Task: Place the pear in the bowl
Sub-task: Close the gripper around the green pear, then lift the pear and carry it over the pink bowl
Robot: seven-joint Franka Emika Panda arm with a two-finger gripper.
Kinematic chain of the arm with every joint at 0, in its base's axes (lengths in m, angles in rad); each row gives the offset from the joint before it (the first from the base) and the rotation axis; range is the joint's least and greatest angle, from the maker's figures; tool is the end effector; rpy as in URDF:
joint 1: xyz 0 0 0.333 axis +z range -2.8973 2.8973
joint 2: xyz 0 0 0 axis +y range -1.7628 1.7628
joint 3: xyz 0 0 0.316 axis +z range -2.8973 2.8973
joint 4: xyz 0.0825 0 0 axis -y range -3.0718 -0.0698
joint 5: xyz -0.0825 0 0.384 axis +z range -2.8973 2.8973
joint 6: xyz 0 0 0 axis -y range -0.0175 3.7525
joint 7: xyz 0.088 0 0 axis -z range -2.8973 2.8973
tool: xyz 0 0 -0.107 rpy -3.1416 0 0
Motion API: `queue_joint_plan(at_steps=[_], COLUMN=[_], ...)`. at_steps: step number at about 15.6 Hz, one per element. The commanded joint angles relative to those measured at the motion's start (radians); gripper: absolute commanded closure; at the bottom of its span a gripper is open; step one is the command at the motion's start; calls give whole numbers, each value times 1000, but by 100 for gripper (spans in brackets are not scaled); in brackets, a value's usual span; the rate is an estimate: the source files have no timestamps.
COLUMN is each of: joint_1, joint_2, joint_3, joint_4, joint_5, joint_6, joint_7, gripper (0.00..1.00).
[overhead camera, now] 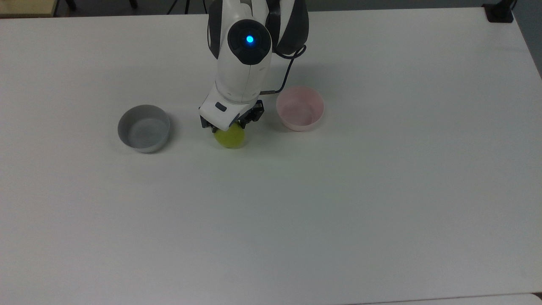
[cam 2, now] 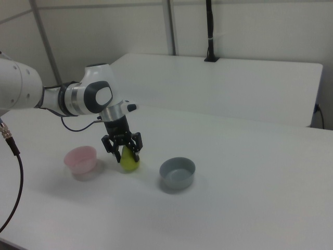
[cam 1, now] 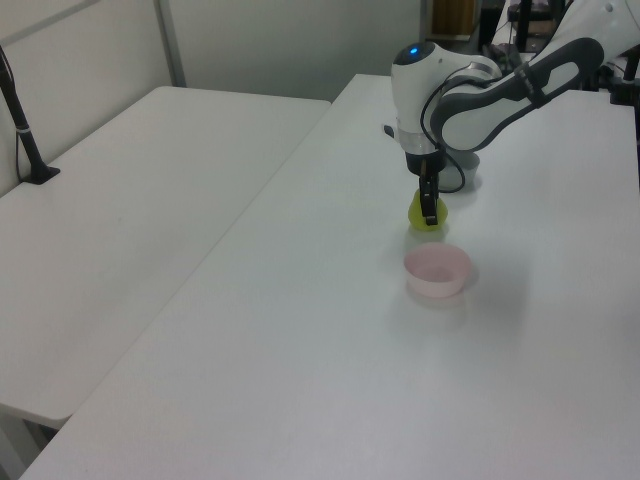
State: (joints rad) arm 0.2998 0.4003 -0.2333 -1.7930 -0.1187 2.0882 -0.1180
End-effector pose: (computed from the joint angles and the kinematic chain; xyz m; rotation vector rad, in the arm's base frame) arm 0.6341 0.0471 0.3264 2.9239 0.3851 -0.1499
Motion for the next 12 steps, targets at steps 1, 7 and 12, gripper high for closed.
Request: queue_joint_plan(at_steps=[1,7,12], joint_1=[1,2,2], joint_2=[-18,-155,-216], joint_3=[-12,-63,-110], joint_4=[-17,6,141], joint_5=[1,51,102], joint_6=[29,-46,-217], joint_7=[-49,-77,-124], gripper=[63,66,65])
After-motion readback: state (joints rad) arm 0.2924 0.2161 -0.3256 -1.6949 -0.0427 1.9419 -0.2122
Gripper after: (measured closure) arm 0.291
